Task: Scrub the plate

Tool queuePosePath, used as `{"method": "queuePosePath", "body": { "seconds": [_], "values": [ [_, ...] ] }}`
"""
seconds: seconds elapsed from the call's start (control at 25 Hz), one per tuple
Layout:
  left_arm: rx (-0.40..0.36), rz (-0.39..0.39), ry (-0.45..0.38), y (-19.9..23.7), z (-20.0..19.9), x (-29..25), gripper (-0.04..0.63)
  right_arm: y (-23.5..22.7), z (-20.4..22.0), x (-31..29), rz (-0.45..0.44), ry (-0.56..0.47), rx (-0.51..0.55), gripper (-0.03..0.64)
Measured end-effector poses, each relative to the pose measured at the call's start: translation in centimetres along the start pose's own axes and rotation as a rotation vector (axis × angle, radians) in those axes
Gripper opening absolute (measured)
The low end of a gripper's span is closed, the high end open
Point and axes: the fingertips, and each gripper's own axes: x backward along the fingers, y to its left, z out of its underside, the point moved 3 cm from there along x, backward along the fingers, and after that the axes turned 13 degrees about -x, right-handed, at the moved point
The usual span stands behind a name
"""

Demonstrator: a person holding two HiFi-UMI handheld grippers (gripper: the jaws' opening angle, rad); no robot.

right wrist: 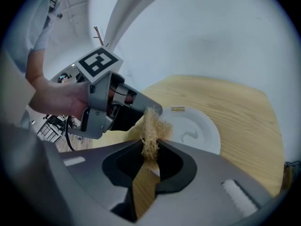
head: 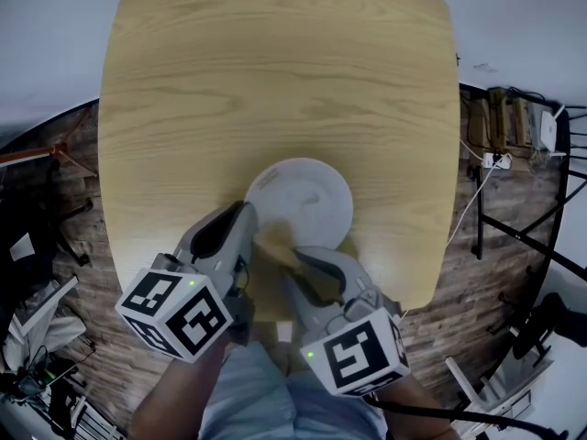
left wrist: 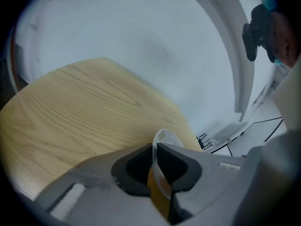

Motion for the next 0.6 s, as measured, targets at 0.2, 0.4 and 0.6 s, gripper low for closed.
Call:
{"method": "queuePosePath", "body": {
  "seconds": [0.2, 0.4, 0.6],
  "values": [
    [0.012, -0.006, -0.005, 0.2, 0.0, 0.2, 0.052, -0.1, 0.0, 0.6, -0.012, -0.003, -0.035, 0.07],
    [0.015, -0.001, -0.004, 0.1, 0.1, -0.1, 0.052, -0.4, 0.1, 1.1, -0.013, -0.02, -0.046, 0.071],
    [0.019, -0.001, -0.002, 0.3, 0.0, -0.1, 0.052, -0.4, 0.2, 1.3, 0.001, -0.001, -0.045, 0.071]
  ]
}}
